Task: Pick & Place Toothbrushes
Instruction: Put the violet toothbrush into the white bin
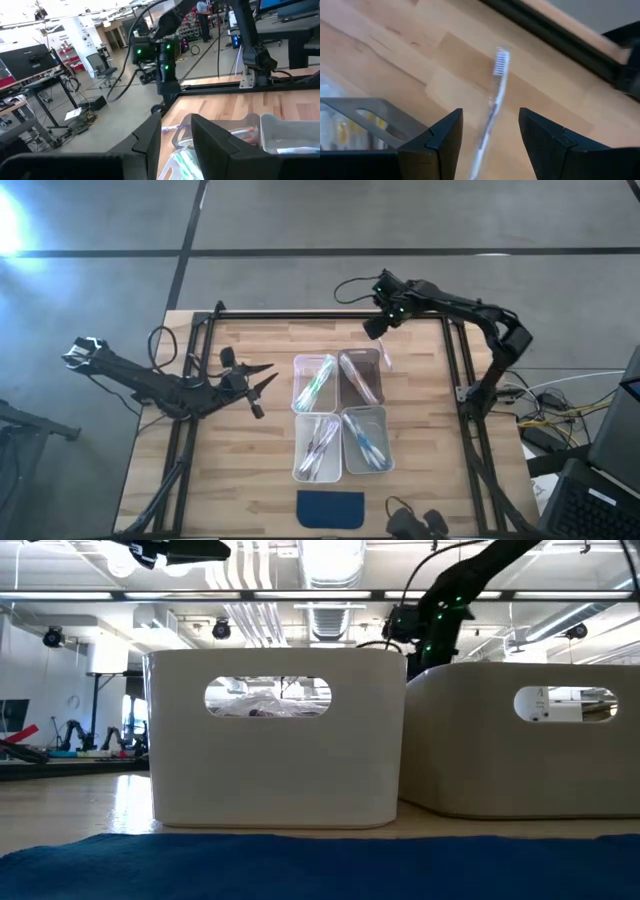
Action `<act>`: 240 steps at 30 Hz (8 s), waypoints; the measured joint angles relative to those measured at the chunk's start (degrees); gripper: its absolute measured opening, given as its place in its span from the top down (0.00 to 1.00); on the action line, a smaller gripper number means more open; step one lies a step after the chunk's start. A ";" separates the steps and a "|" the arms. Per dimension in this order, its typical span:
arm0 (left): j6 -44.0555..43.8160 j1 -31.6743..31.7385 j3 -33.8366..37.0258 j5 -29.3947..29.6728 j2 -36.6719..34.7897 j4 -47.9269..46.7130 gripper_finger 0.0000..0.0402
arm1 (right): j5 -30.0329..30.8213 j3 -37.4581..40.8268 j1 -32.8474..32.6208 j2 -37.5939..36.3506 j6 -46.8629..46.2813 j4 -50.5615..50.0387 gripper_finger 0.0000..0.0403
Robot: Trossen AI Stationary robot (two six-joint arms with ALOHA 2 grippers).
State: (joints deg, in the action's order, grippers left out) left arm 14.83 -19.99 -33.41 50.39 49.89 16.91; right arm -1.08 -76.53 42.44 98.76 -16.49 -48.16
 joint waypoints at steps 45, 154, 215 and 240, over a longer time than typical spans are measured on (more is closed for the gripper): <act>-0.52 -0.02 1.86 0.02 1.09 -0.24 0.73 | -1.97 -12.18 1.73 21.49 -0.02 -6.58 0.66; 1.71 0.44 -15.95 -34.91 37.63 19.36 0.52 | 20.73 35.97 -71.83 -28.49 31.44 79.90 0.97; 3.72 0.87 -33.86 -37.09 52.89 18.17 0.86 | 20.83 36.08 -75.21 -29.90 32.14 82.19 0.86; -39.45 -0.11 -52.81 -11.98 38.45 -41.07 0.86 | 68.58 36.04 -75.14 -63.16 -13.11 10.00 0.52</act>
State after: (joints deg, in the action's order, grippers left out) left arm -24.63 -20.10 -86.21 38.42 88.34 -24.16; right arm 67.50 -40.49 -32.71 35.60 -29.60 -38.16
